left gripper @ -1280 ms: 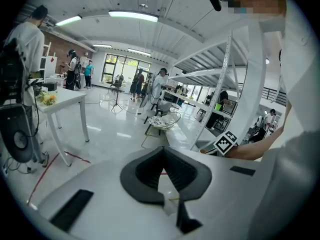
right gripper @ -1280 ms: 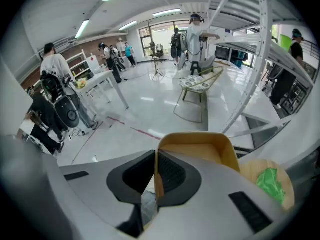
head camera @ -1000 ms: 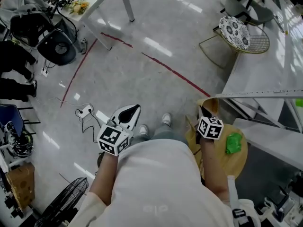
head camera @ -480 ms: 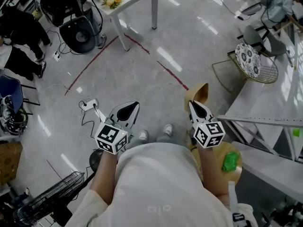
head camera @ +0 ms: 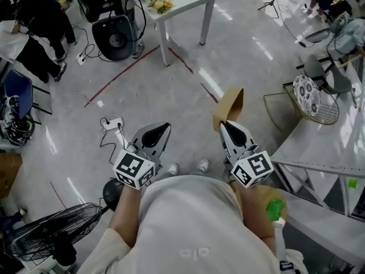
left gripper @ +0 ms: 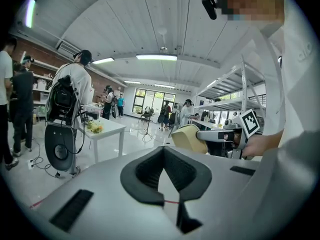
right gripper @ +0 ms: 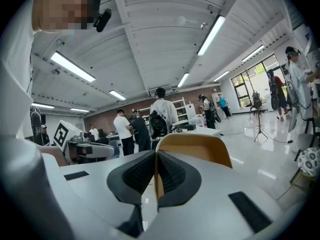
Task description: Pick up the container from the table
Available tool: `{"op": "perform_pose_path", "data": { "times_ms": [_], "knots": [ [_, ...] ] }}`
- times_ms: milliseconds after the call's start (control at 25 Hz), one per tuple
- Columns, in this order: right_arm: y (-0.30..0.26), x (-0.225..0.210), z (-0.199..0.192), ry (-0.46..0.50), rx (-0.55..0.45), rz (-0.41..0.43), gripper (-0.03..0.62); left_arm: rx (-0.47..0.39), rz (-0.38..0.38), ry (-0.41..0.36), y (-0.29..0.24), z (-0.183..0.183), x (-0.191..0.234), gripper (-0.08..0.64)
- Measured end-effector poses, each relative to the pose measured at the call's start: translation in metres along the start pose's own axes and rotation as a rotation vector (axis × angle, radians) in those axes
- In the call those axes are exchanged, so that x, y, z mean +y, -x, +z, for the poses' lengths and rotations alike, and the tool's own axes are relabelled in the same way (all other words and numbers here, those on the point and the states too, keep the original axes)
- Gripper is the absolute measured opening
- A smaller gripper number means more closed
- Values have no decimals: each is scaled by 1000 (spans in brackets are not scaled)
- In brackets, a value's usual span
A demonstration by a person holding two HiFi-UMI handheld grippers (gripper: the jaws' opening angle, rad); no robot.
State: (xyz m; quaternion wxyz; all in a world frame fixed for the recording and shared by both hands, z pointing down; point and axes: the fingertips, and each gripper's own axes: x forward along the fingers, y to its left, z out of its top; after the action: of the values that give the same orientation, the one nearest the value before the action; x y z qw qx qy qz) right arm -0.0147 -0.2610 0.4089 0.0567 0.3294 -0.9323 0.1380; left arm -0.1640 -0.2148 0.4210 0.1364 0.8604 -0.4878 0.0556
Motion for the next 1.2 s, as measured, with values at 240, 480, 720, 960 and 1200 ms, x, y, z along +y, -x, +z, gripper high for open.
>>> {"op": "perform_pose_path", "data": {
  "times_ms": [240,480,720,960,1200],
  "knots": [
    [-14,35,18,65,-31,112,40,-41,35,10,18,14,12,15],
    [-17,60,21,109,-36,188,40,-58,44,8,28,18,14,15],
    [-15,71,15,153,-22,215,40,-63,25,10,31,20,6,15],
    [-12,75,8,160,-13,215,40,-65,4,13,29,24,1,15],
    [-11,73,2,169,1,208,40,-57,-7,17,27,23,-3,15]
  ]
}}
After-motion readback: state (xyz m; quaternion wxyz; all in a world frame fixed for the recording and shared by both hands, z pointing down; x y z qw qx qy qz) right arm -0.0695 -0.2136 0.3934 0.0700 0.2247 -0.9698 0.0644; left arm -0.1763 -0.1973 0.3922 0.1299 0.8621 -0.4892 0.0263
